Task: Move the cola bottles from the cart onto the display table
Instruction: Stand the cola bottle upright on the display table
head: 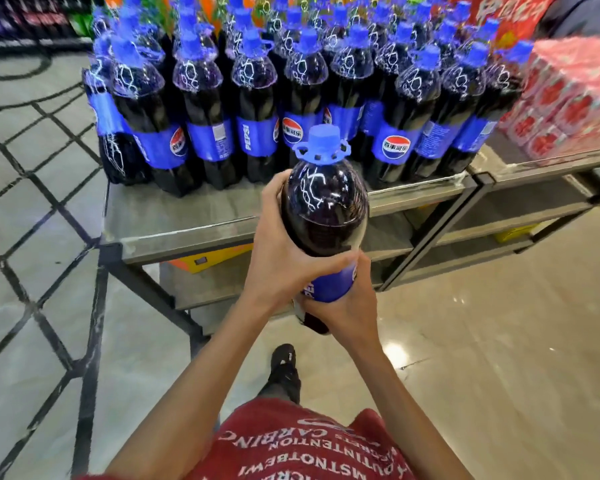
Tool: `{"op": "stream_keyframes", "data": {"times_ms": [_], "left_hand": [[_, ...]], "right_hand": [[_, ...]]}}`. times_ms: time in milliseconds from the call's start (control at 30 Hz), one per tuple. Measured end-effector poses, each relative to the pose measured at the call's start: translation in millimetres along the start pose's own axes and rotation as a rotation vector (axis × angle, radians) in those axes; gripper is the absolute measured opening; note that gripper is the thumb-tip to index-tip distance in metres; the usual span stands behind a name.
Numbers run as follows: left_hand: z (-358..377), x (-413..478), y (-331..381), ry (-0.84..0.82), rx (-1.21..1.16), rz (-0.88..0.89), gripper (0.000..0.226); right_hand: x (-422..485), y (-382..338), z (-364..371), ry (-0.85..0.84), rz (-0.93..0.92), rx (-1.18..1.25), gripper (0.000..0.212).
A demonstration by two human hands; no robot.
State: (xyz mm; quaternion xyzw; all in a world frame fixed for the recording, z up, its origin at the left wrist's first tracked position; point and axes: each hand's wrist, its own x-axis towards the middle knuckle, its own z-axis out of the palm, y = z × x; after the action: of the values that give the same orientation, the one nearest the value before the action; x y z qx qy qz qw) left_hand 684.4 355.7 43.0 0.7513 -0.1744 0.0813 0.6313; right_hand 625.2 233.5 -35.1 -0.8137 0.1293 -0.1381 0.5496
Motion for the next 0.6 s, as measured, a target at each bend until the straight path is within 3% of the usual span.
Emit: {"op": "stream_keyframes", "data": {"times_ms": [300, 467, 600], "left_hand": [[22, 119, -34, -0.084, -0.039, 0.076, 0.116], [36, 165, -48, -0.122, -0.062, 0.089, 0.114], [47, 195, -53, -0.143, -0.044, 0.113, 0.115]], "right_hand": [[114, -4, 15, 0.123, -0.001, -0.017, 0.081], [156, -1, 19, 0.157, 0.037, -0.027, 0.092], [189, 4, 16, 0.169, 0.038, -0.006, 0.087]]}}
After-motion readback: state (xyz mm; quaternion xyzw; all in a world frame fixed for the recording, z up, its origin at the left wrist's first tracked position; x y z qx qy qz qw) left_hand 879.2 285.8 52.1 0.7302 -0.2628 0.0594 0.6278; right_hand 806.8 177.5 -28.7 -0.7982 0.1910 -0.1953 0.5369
